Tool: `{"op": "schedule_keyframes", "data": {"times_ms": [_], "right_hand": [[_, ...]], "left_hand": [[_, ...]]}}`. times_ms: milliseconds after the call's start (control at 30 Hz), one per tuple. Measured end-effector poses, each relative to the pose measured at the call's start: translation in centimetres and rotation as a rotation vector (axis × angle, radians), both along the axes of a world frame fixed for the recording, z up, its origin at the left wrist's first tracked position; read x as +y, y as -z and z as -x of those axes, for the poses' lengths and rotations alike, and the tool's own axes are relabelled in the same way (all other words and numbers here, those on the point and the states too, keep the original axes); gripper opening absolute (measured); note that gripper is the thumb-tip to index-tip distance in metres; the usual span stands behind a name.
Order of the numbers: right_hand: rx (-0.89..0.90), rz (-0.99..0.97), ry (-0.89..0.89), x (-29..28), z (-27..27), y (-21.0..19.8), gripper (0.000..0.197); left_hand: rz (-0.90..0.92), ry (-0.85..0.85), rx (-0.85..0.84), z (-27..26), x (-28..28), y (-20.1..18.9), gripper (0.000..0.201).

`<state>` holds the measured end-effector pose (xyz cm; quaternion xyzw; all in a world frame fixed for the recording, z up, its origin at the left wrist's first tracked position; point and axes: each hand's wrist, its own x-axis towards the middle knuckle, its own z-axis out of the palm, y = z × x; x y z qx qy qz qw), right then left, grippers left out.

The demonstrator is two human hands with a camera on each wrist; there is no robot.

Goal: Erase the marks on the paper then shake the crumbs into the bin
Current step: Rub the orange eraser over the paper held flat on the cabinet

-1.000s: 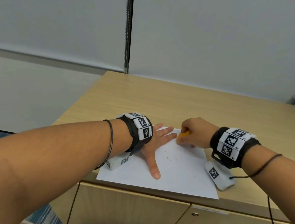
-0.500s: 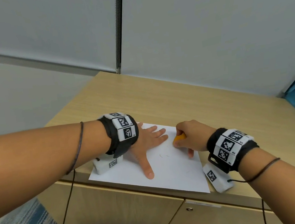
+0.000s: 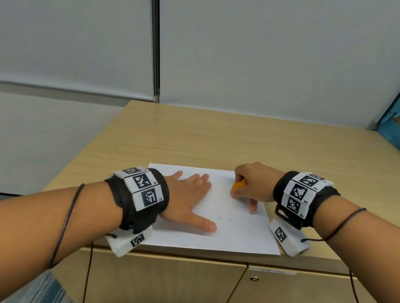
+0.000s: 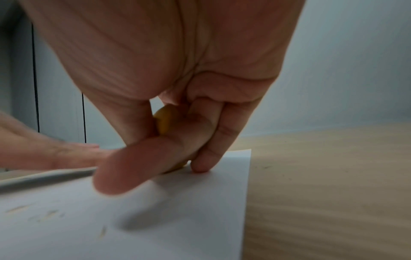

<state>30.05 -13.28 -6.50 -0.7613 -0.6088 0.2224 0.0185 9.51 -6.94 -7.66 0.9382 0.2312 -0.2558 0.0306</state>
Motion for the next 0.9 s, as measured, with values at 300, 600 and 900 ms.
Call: {"op": "schedule_keyframes", "data": {"times_ms": [300, 600, 900], "right_hand": [[-0.001, 0.006, 0.001, 0.1, 0.1, 0.0, 0.018], [0.019, -0.016, 0.010, -0.2, -0.1, 0.3, 0.017], [0.091, -0.074, -0.054, 0.7, 0.4, -0.6, 0.019]], "left_hand": [[0.159, 0.165, -0.026, -0.6, -2.6, 1.2, 0.110], [0.095, -0.116, 0.121, 0.3, 3.4, -1.1, 0.130], [0.088, -0.038, 0.098, -0.3, 5.0, -1.1, 0.130]]}}
